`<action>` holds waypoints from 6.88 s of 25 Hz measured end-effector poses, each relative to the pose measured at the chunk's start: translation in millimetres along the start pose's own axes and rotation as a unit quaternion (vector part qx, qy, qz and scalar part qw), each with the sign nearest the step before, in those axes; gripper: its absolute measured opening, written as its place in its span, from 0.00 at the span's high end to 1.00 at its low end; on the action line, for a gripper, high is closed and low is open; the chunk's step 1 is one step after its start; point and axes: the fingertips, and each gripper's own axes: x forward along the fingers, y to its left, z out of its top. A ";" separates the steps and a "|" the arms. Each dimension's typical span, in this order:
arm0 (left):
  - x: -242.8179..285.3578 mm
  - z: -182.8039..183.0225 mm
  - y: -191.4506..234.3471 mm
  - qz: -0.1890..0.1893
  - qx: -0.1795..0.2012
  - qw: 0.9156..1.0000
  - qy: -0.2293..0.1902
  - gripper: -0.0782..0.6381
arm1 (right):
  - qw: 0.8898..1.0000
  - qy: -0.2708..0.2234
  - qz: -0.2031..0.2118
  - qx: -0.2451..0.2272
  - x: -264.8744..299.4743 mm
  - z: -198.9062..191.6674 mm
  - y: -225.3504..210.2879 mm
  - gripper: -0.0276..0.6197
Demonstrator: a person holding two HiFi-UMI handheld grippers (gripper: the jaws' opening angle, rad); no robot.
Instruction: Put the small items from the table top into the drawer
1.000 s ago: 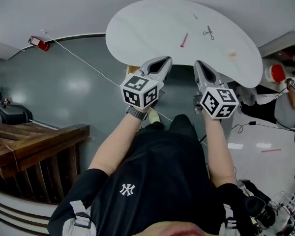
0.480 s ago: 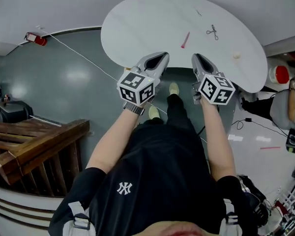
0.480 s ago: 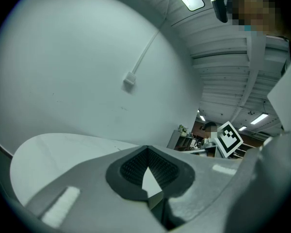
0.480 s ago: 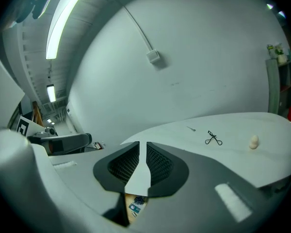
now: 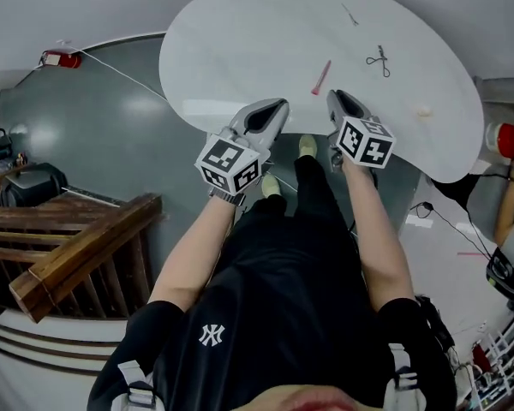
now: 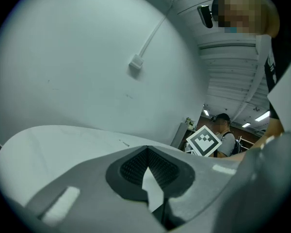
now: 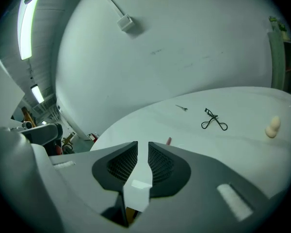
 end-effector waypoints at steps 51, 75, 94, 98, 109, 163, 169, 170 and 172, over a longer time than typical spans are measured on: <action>-16.1 -58.6 70.0 0.097 -0.083 0.992 -0.003 0.89 | 0.994 0.108 -0.022 0.016 92.4 -46.9 -4.7 0.85; -121.4 -104.6 77.0 0.154 -0.089 0.984 -0.017 0.89 | 0.992 0.103 0.074 -0.028 49.3 -129.8 134.0 0.85; -185.7 -161.1 103.4 0.209 -0.127 0.969 -0.021 0.89 | 0.953 0.149 0.181 -0.192 60.4 -245.5 221.8 0.85; -190.8 -171.1 110.3 0.213 -0.131 0.968 -0.020 0.89 | 0.948 0.155 0.181 -0.211 72.6 -261.7 225.1 0.85; -200.1 -186.1 125.9 0.215 -0.136 0.967 -0.020 0.89 | 0.939 0.180 0.169 -0.240 105.2 -294.7 229.5 0.85; -113.9 -39.8 32.8 0.088 -0.012 0.996 -0.023 0.89 | 0.971 -0.037 0.102 -0.214 -33.4 -65.2 208.7 0.92; -87.1 -14.3 12.6 0.065 0.000 0.998 -0.025 0.89 | 0.972 -0.064 0.081 -0.210 -53.9 -34.9 188.0 0.92; -80.4 -11.3 10.6 0.062 0.002 0.998 -0.025 0.89 | 0.973 -0.068 0.078 -0.208 -56.2 -29.8 182.0 0.92; -66.5 -8.1 6.2 0.056 0.002 0.998 -0.022 0.89 | 0.975 -0.071 0.068 -0.201 -60.3 -21.6 167.1 0.92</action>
